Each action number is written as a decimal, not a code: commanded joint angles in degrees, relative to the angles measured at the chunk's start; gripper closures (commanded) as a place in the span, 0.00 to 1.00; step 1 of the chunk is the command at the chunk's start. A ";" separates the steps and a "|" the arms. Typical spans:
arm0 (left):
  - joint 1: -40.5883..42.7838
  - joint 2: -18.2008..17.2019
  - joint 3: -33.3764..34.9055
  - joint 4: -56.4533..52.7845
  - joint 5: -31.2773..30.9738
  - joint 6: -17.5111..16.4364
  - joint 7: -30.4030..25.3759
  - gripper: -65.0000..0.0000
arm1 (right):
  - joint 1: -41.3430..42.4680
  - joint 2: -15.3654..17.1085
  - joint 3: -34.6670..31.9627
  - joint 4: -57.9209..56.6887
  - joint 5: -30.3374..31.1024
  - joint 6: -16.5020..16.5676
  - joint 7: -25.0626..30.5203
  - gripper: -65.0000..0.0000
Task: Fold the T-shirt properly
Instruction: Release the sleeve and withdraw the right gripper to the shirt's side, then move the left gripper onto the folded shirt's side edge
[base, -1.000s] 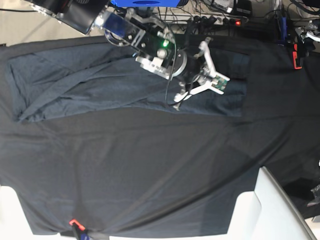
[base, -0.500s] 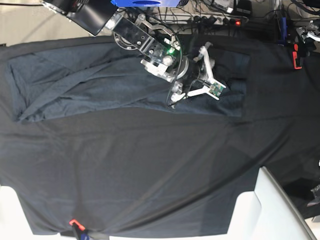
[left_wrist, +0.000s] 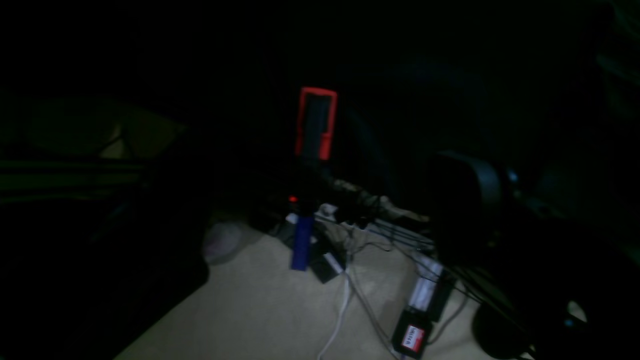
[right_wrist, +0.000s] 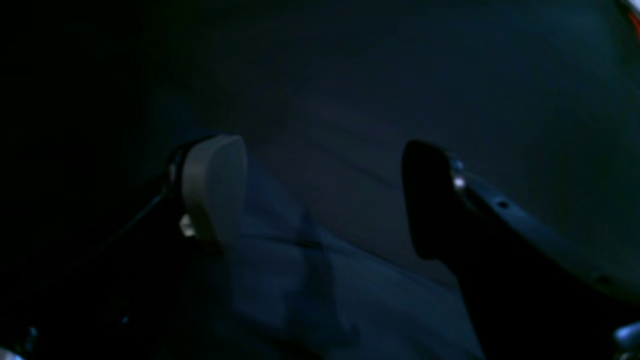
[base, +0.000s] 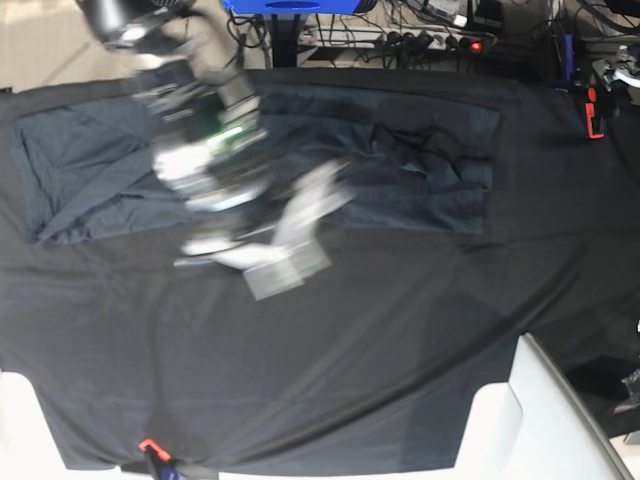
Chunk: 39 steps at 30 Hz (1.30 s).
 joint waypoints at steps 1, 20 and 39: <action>0.13 -1.00 -0.38 0.80 -0.56 -0.08 -1.03 0.00 | 0.66 -0.35 4.27 1.38 0.20 -0.21 0.51 0.32; 0.13 -0.92 4.80 1.15 -0.56 -0.08 -1.03 0.00 | 5.06 0.27 47.61 -21.83 14.35 -0.65 -3.53 0.45; 0.65 -1.00 4.54 0.88 -0.56 -0.08 -1.03 0.00 | 7.52 3.34 47.70 -30.53 14.26 -0.74 -1.78 0.88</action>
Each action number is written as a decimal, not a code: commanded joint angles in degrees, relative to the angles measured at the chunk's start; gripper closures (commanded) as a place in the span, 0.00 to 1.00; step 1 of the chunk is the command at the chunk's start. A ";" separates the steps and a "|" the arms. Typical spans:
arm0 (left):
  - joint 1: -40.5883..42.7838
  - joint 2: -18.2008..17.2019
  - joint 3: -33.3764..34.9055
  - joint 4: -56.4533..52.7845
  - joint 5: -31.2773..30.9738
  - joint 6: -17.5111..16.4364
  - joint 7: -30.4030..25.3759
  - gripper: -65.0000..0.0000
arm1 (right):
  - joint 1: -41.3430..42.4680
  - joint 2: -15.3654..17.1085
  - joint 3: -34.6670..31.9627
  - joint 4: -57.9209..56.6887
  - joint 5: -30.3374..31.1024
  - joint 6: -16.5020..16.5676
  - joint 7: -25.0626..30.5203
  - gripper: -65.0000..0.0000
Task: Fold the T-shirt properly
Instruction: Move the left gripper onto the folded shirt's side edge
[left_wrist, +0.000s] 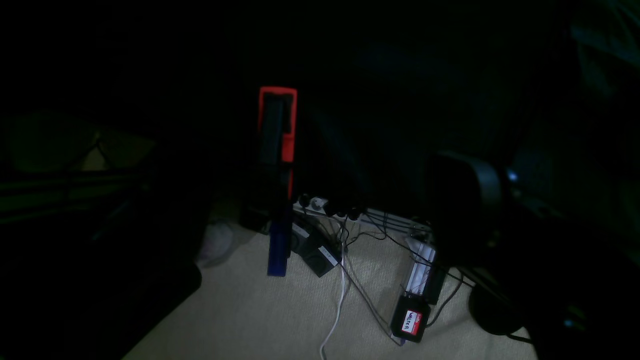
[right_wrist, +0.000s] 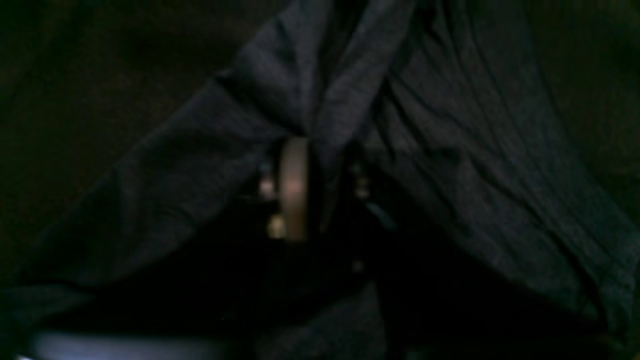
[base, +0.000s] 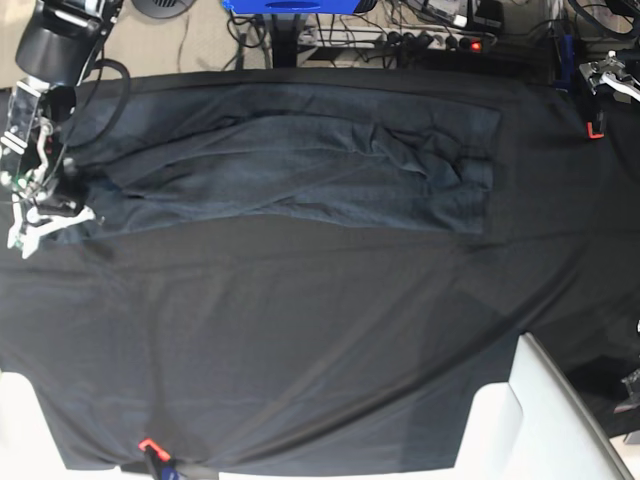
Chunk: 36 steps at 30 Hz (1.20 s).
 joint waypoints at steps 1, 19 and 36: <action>0.48 -1.05 -0.60 0.78 -0.56 -0.10 -1.03 0.00 | 0.19 0.87 0.21 0.88 0.25 0.18 0.82 0.88; 0.04 -1.05 -0.07 0.78 -0.56 -0.10 -1.03 0.00 | -2.71 0.43 0.21 5.27 0.52 0.27 0.47 0.32; -10.51 -4.39 22.79 -8.37 -16.13 -0.10 -0.85 0.00 | -18.09 -2.99 -0.15 26.11 3.95 0.62 17.18 0.15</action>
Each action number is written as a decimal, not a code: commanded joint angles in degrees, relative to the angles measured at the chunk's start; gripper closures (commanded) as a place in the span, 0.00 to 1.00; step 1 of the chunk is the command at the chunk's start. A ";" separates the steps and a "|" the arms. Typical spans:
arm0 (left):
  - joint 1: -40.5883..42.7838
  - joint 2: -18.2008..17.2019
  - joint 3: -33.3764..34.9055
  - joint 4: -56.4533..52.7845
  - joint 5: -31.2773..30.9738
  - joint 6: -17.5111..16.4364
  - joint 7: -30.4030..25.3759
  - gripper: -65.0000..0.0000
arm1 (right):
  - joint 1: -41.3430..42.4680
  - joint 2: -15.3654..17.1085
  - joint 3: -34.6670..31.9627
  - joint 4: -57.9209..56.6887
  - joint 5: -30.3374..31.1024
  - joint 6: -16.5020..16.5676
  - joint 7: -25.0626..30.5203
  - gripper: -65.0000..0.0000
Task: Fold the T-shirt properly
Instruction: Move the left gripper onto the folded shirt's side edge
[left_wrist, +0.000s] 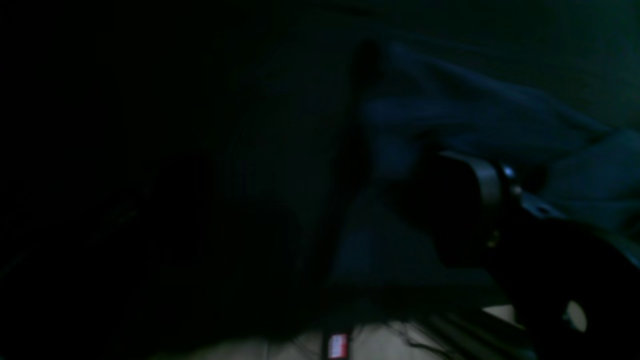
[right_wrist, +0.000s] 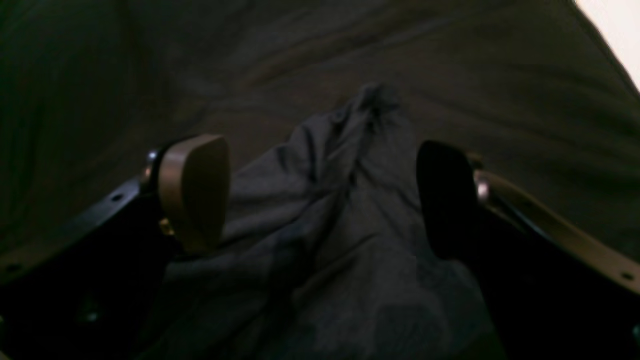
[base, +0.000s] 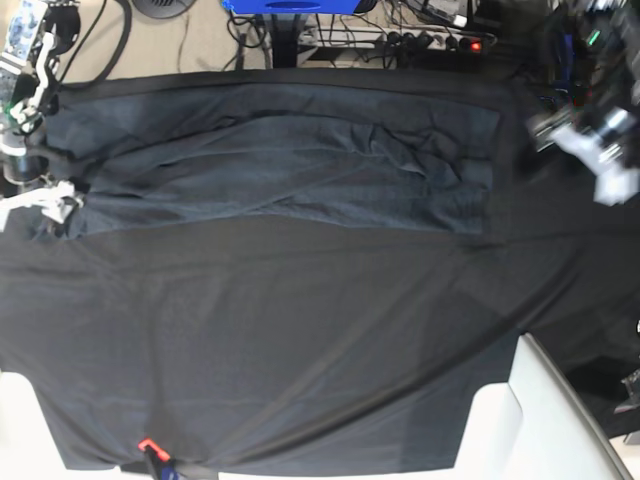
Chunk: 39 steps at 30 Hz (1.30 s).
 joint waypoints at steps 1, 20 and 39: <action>-1.18 -1.13 0.76 -1.03 -0.85 -0.52 -0.74 0.00 | -0.26 0.63 0.07 0.31 -0.08 -0.14 1.11 0.15; -5.23 0.63 11.93 -16.24 3.64 -0.52 -1.18 0.00 | -1.66 0.55 -0.02 0.14 -0.08 -0.14 1.20 0.15; -5.32 1.86 21.51 -23.28 7.68 -0.52 -9.45 0.05 | -1.66 0.46 -0.02 0.14 -0.08 -0.14 1.20 0.15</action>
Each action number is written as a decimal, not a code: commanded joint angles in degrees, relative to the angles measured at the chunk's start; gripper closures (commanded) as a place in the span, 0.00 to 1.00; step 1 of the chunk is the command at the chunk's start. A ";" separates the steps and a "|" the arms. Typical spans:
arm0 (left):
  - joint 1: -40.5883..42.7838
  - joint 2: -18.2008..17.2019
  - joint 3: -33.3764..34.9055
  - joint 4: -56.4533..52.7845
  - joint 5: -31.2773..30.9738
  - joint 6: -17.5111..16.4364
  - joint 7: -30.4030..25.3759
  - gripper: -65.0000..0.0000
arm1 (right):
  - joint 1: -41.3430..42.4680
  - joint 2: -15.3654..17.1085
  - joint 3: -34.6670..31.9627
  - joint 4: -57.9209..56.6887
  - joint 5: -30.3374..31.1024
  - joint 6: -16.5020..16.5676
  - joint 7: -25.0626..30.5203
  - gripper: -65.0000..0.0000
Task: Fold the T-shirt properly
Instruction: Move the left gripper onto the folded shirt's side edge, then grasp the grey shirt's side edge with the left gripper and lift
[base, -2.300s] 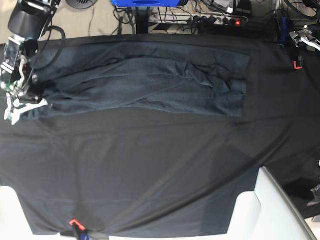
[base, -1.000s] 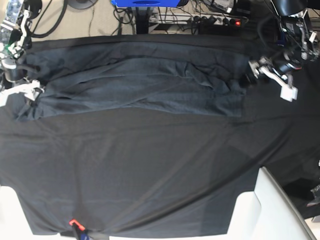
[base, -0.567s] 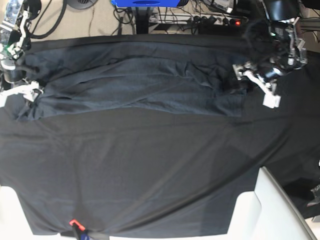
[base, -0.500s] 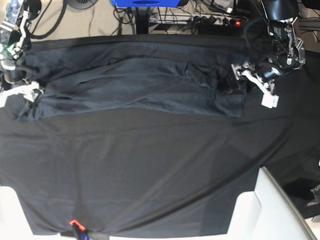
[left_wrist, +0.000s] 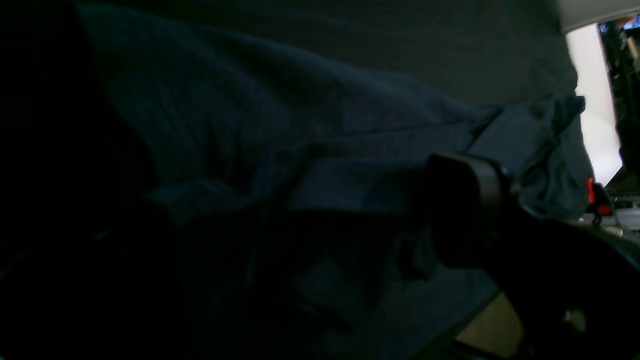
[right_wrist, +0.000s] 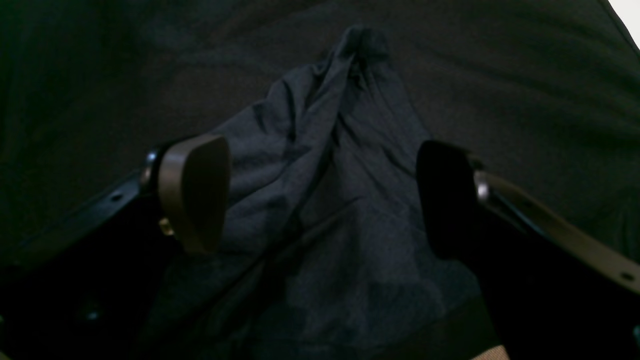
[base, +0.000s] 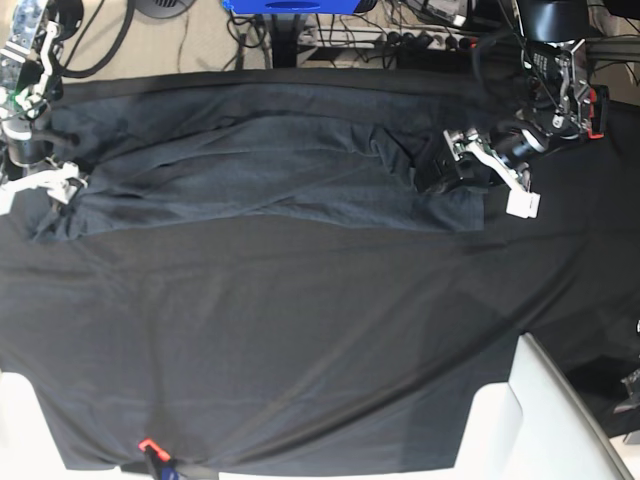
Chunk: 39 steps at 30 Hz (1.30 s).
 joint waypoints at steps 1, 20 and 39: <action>0.71 0.57 0.81 -1.57 6.06 2.30 7.43 0.16 | 0.26 0.50 0.12 0.99 0.12 0.12 1.46 0.15; -2.01 -9.45 -8.51 1.06 6.06 2.30 7.51 1.00 | 0.17 0.50 0.12 0.99 0.21 0.12 1.46 0.15; 10.21 -2.86 13.56 37.11 5.62 26.61 7.60 1.00 | 0.35 0.41 0.12 0.99 0.30 0.12 1.37 0.15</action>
